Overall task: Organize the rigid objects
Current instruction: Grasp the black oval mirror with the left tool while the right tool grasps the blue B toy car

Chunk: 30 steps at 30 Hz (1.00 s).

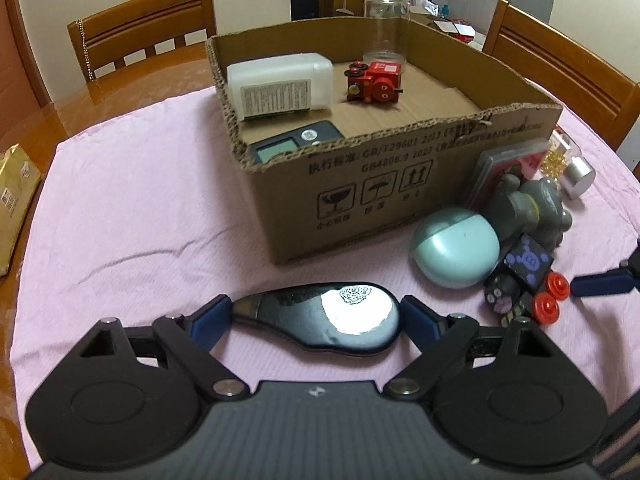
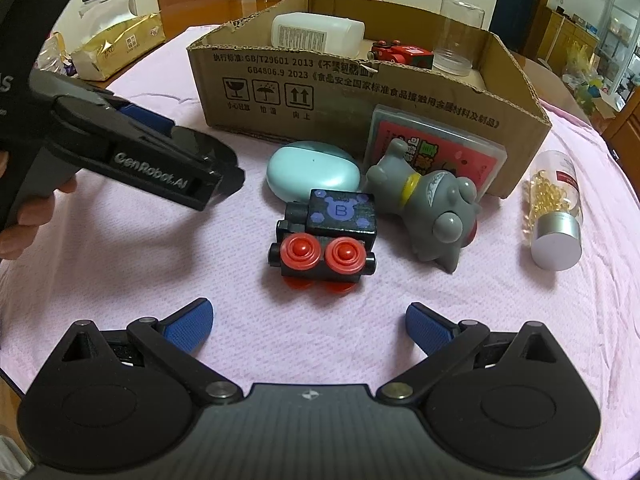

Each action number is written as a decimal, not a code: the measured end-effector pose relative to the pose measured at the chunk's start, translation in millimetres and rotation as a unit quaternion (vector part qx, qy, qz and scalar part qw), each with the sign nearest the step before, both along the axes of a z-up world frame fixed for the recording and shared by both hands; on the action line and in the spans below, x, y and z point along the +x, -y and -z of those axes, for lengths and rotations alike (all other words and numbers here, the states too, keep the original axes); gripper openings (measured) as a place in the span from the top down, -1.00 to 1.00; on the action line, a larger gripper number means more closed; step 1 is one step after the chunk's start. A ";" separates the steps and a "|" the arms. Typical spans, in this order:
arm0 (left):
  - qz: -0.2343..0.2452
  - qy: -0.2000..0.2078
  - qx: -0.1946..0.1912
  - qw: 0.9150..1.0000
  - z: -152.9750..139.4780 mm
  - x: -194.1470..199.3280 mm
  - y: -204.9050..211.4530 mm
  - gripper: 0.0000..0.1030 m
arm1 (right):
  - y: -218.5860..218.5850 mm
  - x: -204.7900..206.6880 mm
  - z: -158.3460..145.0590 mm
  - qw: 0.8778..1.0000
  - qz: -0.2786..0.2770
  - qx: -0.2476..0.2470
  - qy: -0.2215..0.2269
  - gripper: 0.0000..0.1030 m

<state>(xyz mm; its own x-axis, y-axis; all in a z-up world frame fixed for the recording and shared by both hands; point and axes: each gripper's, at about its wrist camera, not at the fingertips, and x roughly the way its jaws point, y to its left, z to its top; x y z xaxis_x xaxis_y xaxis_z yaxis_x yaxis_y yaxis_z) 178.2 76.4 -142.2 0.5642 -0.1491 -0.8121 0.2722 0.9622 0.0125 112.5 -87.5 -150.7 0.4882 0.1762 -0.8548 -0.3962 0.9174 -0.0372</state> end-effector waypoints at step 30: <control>-0.023 -0.012 0.003 1.000 -1.9 -16.6 -28.2 -0.75 | -26.4 36.4 -7.8 0.999 -0.045 -0.010 -0.006 -0.52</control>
<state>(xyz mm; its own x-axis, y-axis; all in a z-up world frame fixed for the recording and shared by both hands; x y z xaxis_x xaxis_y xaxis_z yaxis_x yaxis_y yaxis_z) 161.6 104.6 -140.3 0.5514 -0.1186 -0.8258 0.2272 0.9738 0.0118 148.9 -61.1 -142.8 0.4608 0.2023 -0.8642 -0.4781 0.8769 -0.0496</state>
